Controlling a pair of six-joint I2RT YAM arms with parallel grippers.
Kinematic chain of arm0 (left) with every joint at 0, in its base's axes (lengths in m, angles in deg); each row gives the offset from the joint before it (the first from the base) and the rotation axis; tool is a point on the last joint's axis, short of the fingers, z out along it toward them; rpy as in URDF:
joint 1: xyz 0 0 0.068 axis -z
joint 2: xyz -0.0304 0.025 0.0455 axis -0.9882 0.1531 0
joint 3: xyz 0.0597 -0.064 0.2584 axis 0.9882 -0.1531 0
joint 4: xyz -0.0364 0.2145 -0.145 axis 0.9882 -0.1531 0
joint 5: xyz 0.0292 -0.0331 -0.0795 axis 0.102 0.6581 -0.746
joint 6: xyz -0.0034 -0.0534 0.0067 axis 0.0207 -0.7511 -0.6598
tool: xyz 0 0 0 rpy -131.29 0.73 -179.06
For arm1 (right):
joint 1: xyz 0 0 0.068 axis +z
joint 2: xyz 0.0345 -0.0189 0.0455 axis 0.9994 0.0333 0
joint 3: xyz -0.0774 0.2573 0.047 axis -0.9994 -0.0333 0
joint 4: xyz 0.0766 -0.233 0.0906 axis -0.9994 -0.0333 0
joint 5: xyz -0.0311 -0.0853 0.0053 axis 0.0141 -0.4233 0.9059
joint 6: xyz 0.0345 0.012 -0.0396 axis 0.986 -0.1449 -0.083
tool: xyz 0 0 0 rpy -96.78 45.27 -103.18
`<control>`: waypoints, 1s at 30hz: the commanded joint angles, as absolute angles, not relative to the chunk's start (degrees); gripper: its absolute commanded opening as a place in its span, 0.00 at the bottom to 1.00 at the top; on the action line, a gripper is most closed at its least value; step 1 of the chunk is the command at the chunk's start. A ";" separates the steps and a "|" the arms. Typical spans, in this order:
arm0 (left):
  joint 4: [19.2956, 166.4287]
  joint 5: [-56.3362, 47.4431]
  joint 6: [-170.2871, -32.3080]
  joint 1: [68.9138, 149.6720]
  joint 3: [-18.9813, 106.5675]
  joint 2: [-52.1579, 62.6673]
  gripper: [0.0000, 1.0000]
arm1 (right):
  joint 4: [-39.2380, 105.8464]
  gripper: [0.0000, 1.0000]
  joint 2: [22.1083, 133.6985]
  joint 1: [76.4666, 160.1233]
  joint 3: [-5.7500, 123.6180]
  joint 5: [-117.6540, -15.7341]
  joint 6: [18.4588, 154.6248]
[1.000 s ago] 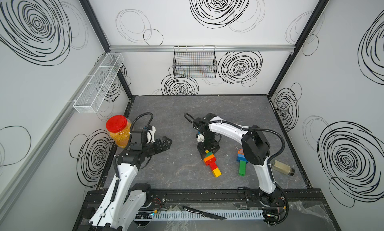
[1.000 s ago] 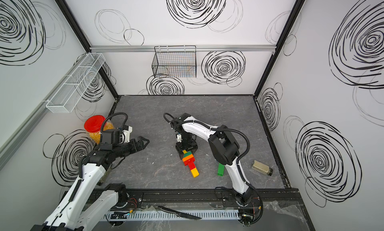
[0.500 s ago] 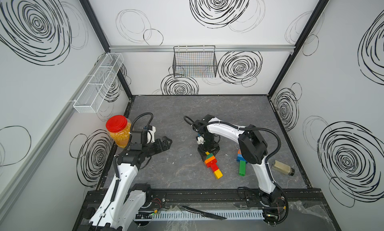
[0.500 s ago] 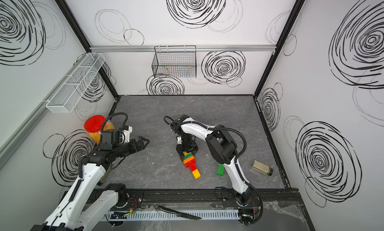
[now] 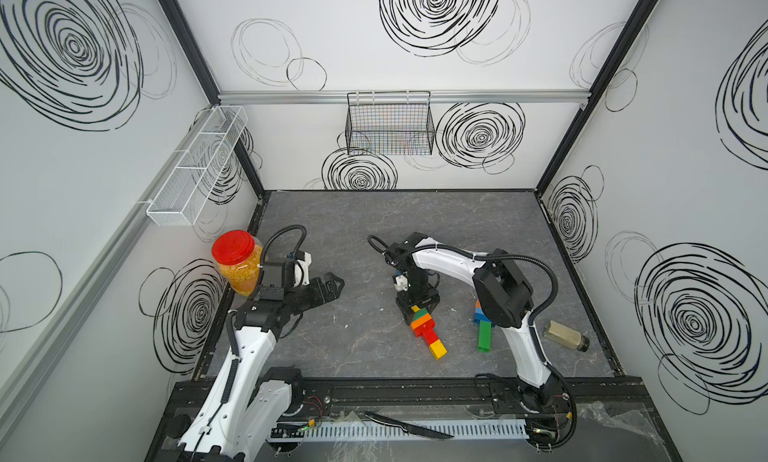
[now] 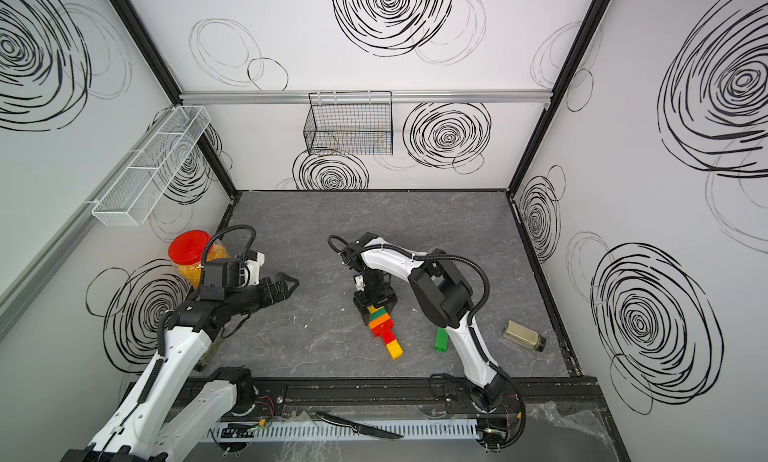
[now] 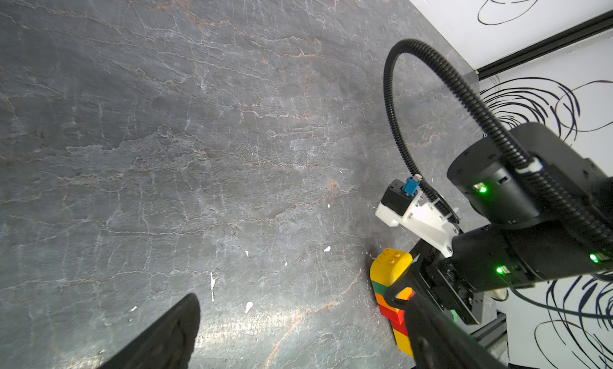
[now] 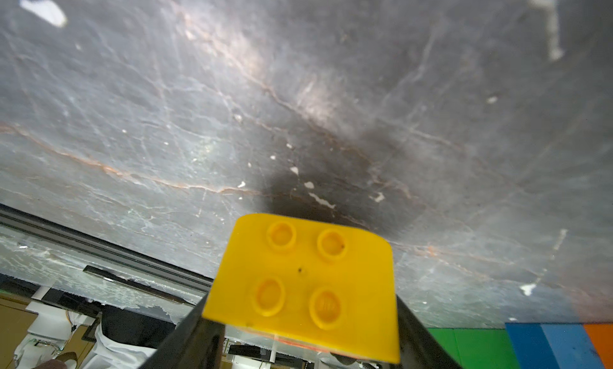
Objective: Assemble an ice cream with lego
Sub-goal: Adjust the lego brick at the center of the board.
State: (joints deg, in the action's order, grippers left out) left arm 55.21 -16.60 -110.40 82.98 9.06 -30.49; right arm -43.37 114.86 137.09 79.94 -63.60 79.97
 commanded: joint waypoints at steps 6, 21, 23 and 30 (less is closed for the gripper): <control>56.50 -16.76 -109.48 83.13 9.47 -30.45 0.99 | -42.84 0.62 114.74 137.93 78.67 -65.15 79.70; 56.33 -16.76 -109.47 82.86 9.56 -30.70 0.99 | -40.67 0.91 113.89 138.25 76.95 -67.28 80.35; 56.26 -16.74 -109.39 82.82 9.67 -30.65 0.99 | -39.93 0.98 113.52 138.56 76.58 -68.19 80.89; 56.18 -16.56 -109.39 82.78 9.70 -30.56 0.99 | -37.03 1.00 110.51 138.79 74.02 -74.66 84.71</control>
State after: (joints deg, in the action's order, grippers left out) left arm 55.18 -16.58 -110.38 82.95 9.06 -30.49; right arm -38.10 114.12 138.57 75.04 -70.51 82.37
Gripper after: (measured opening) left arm 0.992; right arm 0.999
